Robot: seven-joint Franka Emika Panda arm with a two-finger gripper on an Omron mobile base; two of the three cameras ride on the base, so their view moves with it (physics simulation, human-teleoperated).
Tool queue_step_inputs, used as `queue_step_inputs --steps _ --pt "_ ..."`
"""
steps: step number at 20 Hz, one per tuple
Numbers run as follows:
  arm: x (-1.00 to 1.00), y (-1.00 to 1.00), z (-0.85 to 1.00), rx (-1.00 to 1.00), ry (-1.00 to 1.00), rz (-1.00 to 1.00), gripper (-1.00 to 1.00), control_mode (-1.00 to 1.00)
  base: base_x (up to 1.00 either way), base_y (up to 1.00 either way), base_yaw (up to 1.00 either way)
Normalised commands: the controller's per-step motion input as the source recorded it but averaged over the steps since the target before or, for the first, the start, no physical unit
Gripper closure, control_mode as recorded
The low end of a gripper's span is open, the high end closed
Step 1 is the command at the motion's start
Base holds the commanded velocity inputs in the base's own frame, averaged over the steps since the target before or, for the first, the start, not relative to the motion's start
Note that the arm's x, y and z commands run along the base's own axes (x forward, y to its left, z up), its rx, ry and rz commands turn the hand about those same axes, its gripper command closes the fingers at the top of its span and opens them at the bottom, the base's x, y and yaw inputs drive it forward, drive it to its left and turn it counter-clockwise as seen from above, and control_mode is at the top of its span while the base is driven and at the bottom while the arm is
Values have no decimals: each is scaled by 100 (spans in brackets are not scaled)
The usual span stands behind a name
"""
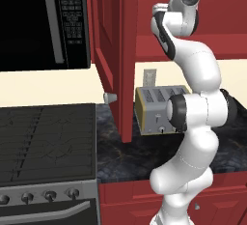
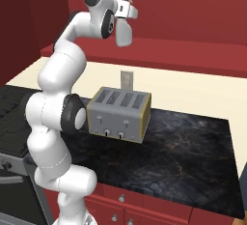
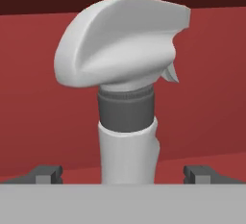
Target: Move the cutting board and knife to the sink. Then move spray from the cabinet to the counter.
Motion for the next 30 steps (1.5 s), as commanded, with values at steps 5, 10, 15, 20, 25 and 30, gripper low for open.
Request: queue_step_inputs --steps 5,10,15,20,25,30 --pt "16 -6 0 0 0 0 -100 -100 0 0 0" --pt "18 -3 0 0 0 0 -100 -100 0 0 0" --pt "19 -1 0 0 0 0 -100 -100 0 0 0" --pt "17 -2 0 0 0 0 100 -100 0 0 0" --pt "11 0 0 0 0 0 100 -100 0 0 0" --pt "3 0 0 0 0 0 100 -100 0 0 0"
